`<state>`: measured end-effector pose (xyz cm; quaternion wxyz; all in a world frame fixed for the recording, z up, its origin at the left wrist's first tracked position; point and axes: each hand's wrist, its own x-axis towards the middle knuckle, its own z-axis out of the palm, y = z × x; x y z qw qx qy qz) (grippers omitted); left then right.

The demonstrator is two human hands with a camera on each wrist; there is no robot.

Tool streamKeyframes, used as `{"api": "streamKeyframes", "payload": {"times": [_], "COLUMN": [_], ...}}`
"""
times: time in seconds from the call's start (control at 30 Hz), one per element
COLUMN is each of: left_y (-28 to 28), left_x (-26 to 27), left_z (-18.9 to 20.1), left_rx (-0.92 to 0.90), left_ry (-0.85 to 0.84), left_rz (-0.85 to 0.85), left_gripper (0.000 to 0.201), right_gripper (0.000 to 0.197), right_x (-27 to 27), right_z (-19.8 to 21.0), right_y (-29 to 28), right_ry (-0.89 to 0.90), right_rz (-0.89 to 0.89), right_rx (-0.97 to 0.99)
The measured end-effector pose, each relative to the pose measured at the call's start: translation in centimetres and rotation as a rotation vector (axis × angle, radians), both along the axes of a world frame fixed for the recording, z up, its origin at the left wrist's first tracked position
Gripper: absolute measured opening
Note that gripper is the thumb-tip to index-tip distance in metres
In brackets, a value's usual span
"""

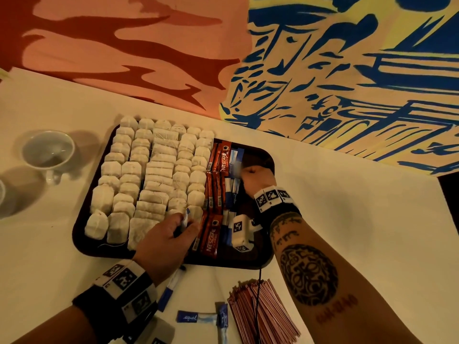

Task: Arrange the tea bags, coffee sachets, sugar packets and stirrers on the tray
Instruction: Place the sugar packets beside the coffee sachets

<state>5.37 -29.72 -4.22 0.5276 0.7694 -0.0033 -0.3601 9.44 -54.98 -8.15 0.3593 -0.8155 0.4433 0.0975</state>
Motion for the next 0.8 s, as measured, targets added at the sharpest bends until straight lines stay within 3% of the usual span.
{"api": "streamKeyframes", "payload": {"times": [0.13, 0.23, 0.33, 0.4, 0.5, 0.6, 0.73, 0.8], "left_y": [-0.3, -0.6, -0.8, -1.0, -1.4, -1.7, -1.8, -1.7], "left_x": [-0.1, -0.6, -1.4, -2.1, -3.0, -3.9, -4.6, -4.9], "left_z": [0.4, 0.7, 1.0, 1.2, 1.6, 2.1, 1.9, 1.8], "left_rx": [-0.035, 0.036, 0.078, 0.056, -0.003, -0.029, -0.092, -0.076], "left_ry": [0.042, -0.078, -0.142, -0.130, -0.164, -0.155, -0.165, -0.230], "left_rz": [-0.006, -0.149, -0.213, -0.286, -0.398, -0.443, -0.284, -0.235], "left_gripper": [0.017, 0.021, 0.010, 0.020, 0.045, 0.053, 0.030, 0.031], "right_gripper": [0.026, 0.020, 0.018, 0.019, 0.003, 0.008, 0.006, 0.006], "right_x": [-2.0, -5.5, -9.6, -11.6, -13.3, -14.0, -14.8, -15.1], "right_z": [0.2, 2.8, 6.2, 6.8, 5.9, 5.5, 6.2, 6.7], "right_y": [0.3, 2.7, 7.1, 9.5, 11.5, 11.4, 9.9, 9.5], "right_ry": [-0.074, -0.211, -0.318, -0.345, -0.410, -0.423, -0.449, -0.481], "right_rz": [-0.077, -0.015, 0.132, 0.205, 0.150, 0.075, 0.116, 0.114], "right_rx": [0.045, 0.072, 0.379, 0.487, 0.438, 0.384, 0.349, 0.341]}}
